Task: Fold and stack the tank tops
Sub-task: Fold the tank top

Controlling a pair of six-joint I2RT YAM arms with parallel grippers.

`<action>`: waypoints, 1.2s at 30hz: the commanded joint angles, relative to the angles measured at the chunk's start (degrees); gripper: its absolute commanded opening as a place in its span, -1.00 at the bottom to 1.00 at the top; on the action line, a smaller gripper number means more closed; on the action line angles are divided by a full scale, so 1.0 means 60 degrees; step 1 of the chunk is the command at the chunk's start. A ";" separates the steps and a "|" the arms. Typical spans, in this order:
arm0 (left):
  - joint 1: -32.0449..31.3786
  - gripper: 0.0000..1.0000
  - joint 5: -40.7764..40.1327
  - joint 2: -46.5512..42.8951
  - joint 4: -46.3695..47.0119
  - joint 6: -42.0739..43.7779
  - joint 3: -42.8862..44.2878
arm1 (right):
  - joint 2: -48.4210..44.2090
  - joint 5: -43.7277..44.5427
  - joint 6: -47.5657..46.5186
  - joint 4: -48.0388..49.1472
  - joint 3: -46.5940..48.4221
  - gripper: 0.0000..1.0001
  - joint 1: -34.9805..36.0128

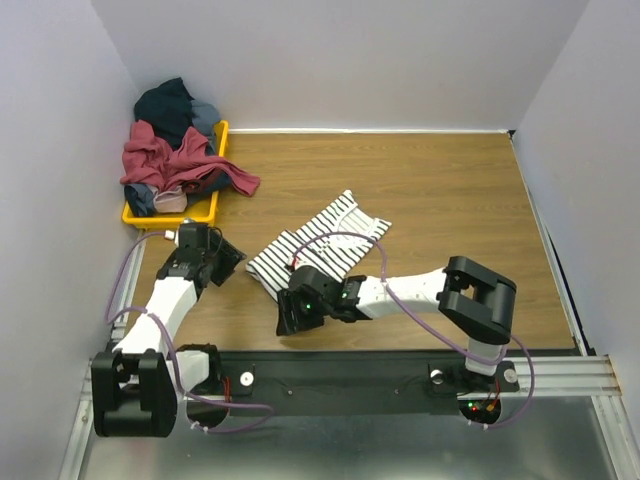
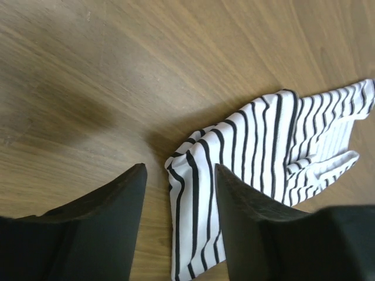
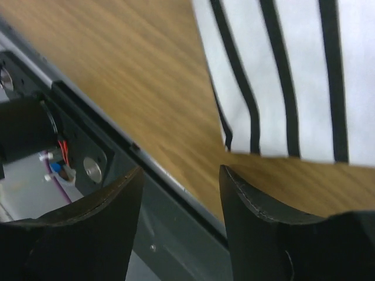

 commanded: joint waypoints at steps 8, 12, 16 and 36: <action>-0.0014 0.29 0.0673 -0.1881 -0.0282 -0.0038 -0.0678 | -0.1109 0.2337 -0.2814 -0.2262 0.0932 0.23 0.0494; -0.0395 0.19 0.0820 -0.2043 0.0390 -0.0332 -0.1469 | -0.0610 0.2747 -0.3795 -0.2380 0.1577 0.22 0.0655; -0.1083 0.19 0.0646 -0.1604 0.1300 -0.0802 -0.1721 | 0.0093 0.3245 -0.4501 -0.2571 0.2105 0.23 0.0758; -0.1289 -0.03 -0.0658 0.1047 0.2840 -0.0919 -0.1282 | 0.2145 0.5867 -0.4868 -0.3771 0.3116 0.21 0.1622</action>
